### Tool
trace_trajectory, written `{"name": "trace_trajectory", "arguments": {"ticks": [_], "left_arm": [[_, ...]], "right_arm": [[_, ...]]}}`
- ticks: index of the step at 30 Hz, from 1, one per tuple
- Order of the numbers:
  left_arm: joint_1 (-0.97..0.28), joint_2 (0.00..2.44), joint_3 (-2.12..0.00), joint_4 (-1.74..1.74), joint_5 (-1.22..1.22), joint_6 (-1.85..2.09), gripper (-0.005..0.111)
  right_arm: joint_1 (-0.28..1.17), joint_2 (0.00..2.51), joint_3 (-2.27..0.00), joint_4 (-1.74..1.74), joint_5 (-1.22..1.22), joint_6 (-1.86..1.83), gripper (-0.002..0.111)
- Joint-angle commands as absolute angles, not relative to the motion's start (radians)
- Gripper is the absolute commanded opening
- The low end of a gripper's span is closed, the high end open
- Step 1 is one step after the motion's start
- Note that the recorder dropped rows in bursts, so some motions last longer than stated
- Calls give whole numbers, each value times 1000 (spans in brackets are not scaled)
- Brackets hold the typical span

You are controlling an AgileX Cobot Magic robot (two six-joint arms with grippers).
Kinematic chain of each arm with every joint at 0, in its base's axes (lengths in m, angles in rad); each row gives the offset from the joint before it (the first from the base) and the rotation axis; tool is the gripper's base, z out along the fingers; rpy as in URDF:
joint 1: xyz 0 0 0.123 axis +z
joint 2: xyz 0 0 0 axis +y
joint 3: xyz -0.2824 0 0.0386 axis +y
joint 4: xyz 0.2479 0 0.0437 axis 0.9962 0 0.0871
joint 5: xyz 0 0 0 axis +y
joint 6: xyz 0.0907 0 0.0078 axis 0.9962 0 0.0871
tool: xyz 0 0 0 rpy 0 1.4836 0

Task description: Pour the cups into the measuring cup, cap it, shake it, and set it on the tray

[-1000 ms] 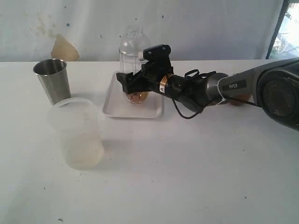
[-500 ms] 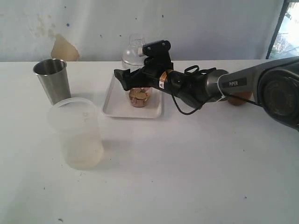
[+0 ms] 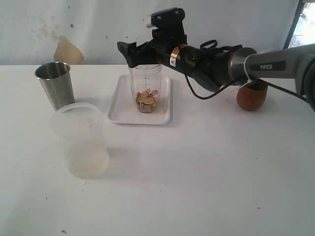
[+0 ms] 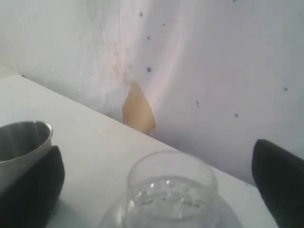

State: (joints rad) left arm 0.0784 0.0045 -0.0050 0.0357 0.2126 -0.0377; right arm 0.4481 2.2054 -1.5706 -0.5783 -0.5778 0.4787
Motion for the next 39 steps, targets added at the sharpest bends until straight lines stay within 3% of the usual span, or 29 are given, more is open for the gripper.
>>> {"name": "trace_trajectory", "arguments": {"ticks": [1, 6, 10, 19, 27, 39], "left_arm": [[78, 0, 0, 23, 203, -40, 0], [78, 0, 0, 23, 203, -40, 0], [78, 0, 0, 23, 203, -40, 0], [78, 0, 0, 23, 203, -40, 0], [78, 0, 0, 23, 203, -40, 0], [78, 0, 0, 23, 203, -40, 0]], "right_arm": [[447, 2123, -1574, -573, -548, 468, 105], [447, 1989, -1574, -595, -454, 475, 105], [449, 1872, -1542, -911, -418, 568, 105], [406, 1717, -1523, -1744, -518, 1444, 105], [291, 1706, -1425, -1744, -748, 1608, 105], [241, 1385, -1114, -1744, -248, 1509, 105]]}}
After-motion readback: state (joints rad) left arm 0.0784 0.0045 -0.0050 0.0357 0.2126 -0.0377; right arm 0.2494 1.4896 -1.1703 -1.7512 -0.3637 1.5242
